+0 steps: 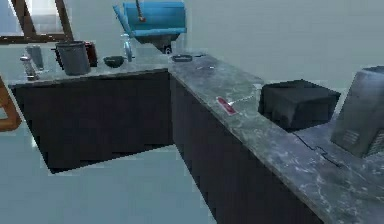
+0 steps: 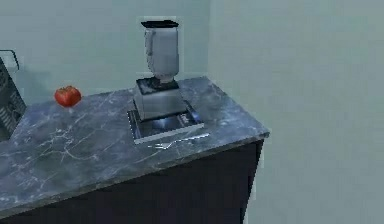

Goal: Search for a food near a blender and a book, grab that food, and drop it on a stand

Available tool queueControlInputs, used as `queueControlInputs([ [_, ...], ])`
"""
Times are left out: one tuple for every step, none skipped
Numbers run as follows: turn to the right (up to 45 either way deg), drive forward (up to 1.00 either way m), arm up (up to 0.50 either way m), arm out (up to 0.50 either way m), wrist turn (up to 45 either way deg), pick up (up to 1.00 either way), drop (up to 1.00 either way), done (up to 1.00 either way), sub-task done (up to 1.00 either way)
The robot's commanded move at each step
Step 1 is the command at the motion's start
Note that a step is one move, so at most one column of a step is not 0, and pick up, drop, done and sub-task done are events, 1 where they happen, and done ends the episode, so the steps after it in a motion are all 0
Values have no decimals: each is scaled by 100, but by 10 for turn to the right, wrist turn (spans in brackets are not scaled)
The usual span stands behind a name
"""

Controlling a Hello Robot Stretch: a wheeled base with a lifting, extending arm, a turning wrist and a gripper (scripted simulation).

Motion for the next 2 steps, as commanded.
queueControlInputs([
  [-270,0,0,0,0,0,0,0,0],
  [450,0,0,0,0,0,0,0,0],
])
